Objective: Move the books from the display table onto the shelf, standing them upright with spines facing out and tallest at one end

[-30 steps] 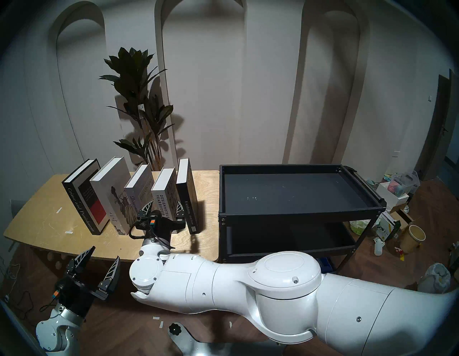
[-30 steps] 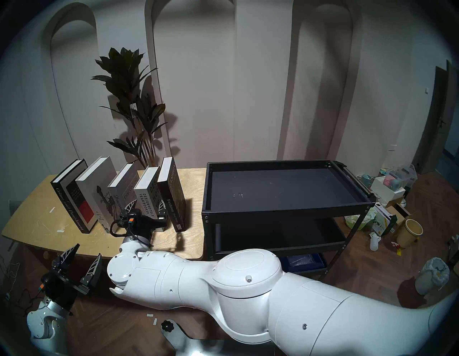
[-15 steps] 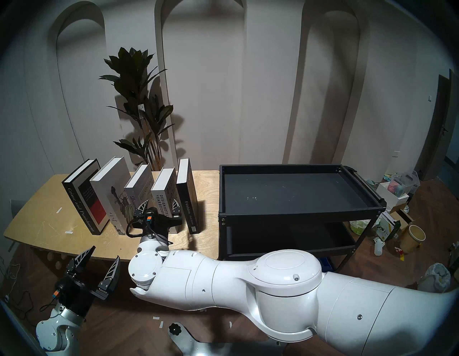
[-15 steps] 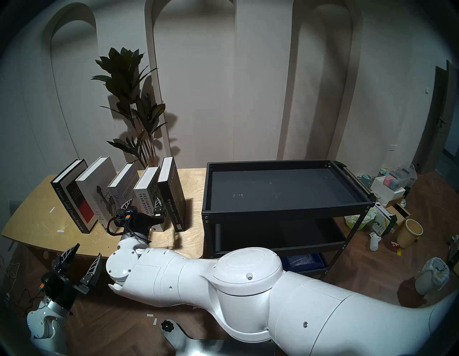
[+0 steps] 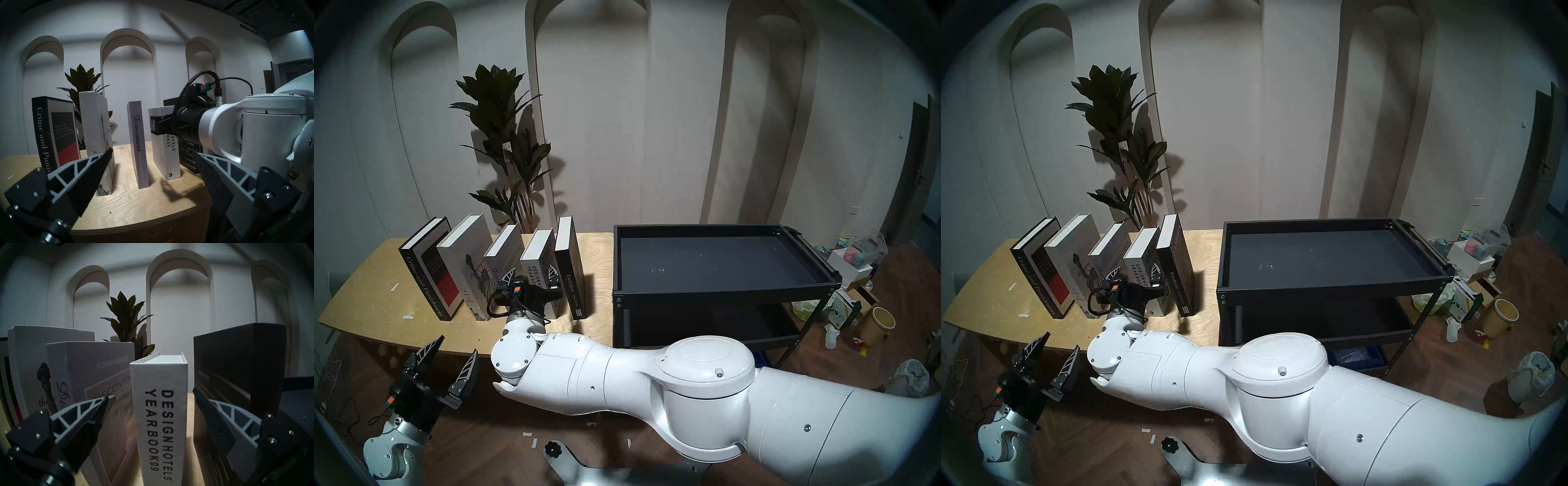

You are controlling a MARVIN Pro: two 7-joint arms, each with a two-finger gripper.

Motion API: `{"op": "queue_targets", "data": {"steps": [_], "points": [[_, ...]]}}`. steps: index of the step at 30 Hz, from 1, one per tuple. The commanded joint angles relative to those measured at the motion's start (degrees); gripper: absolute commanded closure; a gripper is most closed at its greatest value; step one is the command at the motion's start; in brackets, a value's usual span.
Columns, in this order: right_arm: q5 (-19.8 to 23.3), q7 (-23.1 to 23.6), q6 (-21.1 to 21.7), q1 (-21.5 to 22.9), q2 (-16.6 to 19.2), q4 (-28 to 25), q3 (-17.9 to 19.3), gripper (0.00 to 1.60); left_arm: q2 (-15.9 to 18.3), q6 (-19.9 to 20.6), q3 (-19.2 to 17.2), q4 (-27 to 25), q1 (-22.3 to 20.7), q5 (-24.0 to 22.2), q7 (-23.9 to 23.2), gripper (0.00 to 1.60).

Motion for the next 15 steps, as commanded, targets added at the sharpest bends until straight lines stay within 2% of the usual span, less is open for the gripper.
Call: {"op": "queue_targets", "data": {"steps": [1, 2, 3, 4, 5, 6, 7, 8, 15], "points": [[-0.2, 1.2, 0.6, 1.0, -0.9, 0.1, 0.7, 0.0, 0.1, -0.1, 0.0, -0.6, -0.1, 0.0, -0.1, 0.0], [-0.2, 1.4, 0.7, 1.0, -0.9, 0.1, 0.8, 0.0, 0.1, -0.1, 0.0, -0.6, -0.1, 0.0, -0.1, 0.0], [-0.2, 1.5, 0.8, 1.1, -0.9, 0.0, 0.8, 0.11, 0.1, -0.1, 0.0, -0.6, -0.1, 0.0, -0.1, 0.0], [-0.2, 1.6, 0.9, 1.1, -0.9, 0.0, 0.9, 0.84, 0.1, -0.1, 0.0, -0.6, -0.1, 0.0, -0.1, 0.0], [-0.3, 1.9, 1.2, 1.1, -0.9, 0.0, 1.0, 1.22, 0.1, -0.1, 0.0, -0.6, -0.1, 0.0, -0.1, 0.0], [-0.3, 2.0, 1.3, 1.1, -0.9, 0.0, 1.1, 1.37, 0.1, -0.1, 0.0, -0.5, -0.1, 0.0, -0.1, 0.0], [-0.3, 2.2, 1.4, 1.0, -0.9, 0.0, 1.1, 1.37, 0.1, -0.1, 0.0, -0.5, -0.1, 0.0, -0.1, 0.0], [-0.3, 2.4, 1.6, 0.9, -0.9, -0.1, 1.2, 1.6, 0.1, -0.1, 0.0, -0.5, -0.1, 0.0, -0.1, 0.0], [-0.5, 2.9, 2.1, 0.6, -0.9, -0.5, 1.2, 1.6, 0.1, -0.1, -0.1, -0.5, -0.2, 0.0, -0.2, 0.0]]}}
